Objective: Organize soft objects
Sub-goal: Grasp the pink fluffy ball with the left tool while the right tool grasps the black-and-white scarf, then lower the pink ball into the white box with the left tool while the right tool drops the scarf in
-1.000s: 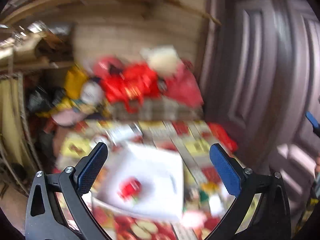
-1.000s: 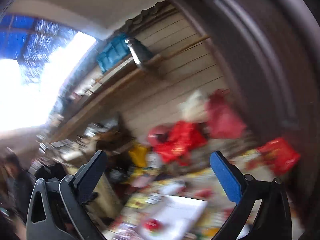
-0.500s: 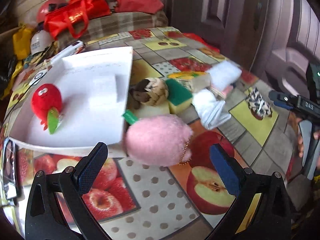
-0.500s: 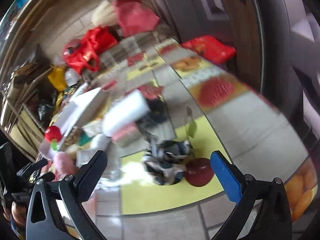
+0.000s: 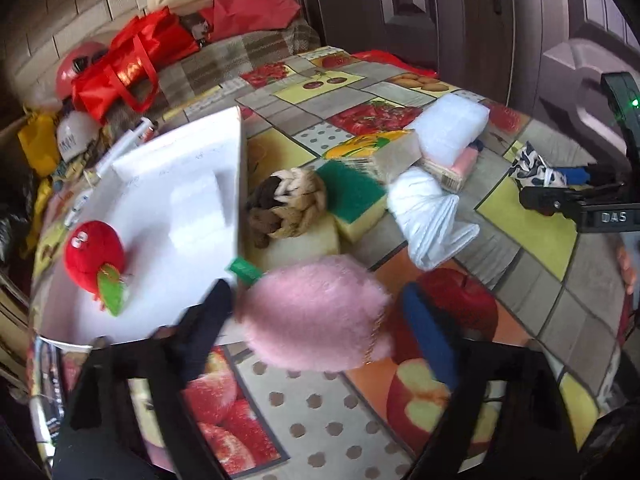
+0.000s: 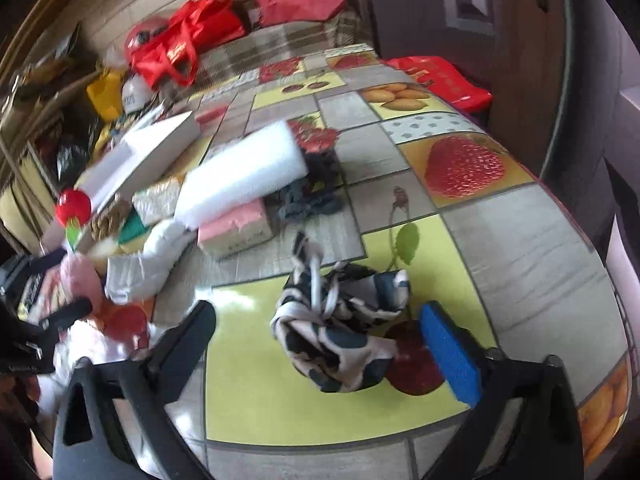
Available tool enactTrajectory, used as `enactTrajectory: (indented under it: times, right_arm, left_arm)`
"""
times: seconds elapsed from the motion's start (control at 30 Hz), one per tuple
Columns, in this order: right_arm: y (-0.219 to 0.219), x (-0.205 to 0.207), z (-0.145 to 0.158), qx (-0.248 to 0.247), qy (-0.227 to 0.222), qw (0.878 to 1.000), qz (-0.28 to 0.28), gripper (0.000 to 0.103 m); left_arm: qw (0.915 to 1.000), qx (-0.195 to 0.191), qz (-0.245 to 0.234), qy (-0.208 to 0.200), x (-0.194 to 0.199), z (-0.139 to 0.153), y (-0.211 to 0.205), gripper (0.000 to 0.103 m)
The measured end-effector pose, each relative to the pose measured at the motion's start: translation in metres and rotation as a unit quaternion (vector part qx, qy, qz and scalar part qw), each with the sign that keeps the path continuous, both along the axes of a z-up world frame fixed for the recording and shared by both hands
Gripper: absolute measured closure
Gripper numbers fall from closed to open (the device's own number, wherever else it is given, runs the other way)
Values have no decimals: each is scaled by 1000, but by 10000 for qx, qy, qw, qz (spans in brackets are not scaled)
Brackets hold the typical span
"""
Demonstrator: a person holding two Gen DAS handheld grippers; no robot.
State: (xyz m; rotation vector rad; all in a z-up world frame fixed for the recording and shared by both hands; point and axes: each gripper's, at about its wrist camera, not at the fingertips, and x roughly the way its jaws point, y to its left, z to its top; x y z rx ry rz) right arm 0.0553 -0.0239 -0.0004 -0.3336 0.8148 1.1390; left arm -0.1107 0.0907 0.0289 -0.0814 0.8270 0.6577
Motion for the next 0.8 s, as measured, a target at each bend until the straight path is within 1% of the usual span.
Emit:
enactTrajectory:
  times: [0.03,0.07,0.1,0.13,0.17,0.23,0.33,0.43,0.6,0.8]
  right_arm:
    - [2,-2,-1,-45,-122,9999,20,39]
    - [2,-6,0,-106,-316,9994,61,52]
    - [2,-7,0,-119,-338,9993,132,52]
    - [2,-7,0,-92,-292,9994,175,57]
    - [1,-7,1,-73,-235,9995,213,60]
    - [0,-5,2,-21,-158,9996,247,61]
    - [-4,-3,3,73,-24,9997,249,62]
    - [-9,-3,9,218,2,9995,237,62]
    - [-15,-6,27,554,-6,9982,219,62]
    - [-12,-17,45,916,131,9948,414,62]
  left_arm:
    - [10000,-13,-26,-48,-3,2,0,34]
    - [9999,-68,-36,-122,-7,4,0,42]
    - [9992,-242,-134,-294,-12,7,1,54]
    - [9978,-523,-159,-382,-15,7,3,53]
    - [9970,-603,-108,-467,-19,8,4,53]
    - [9977,-493,-57,-458,-22,7,1,53]
    - [9967,-589,-31,-551,-25,8,-1,53]
    - [9959,-618,-15,-663,-29,12,-4,53]
    - [9947,-598,-10,-840,-38,20,-10,53]
    - [9935,-463,141,-1028,-53,31,-13,53]
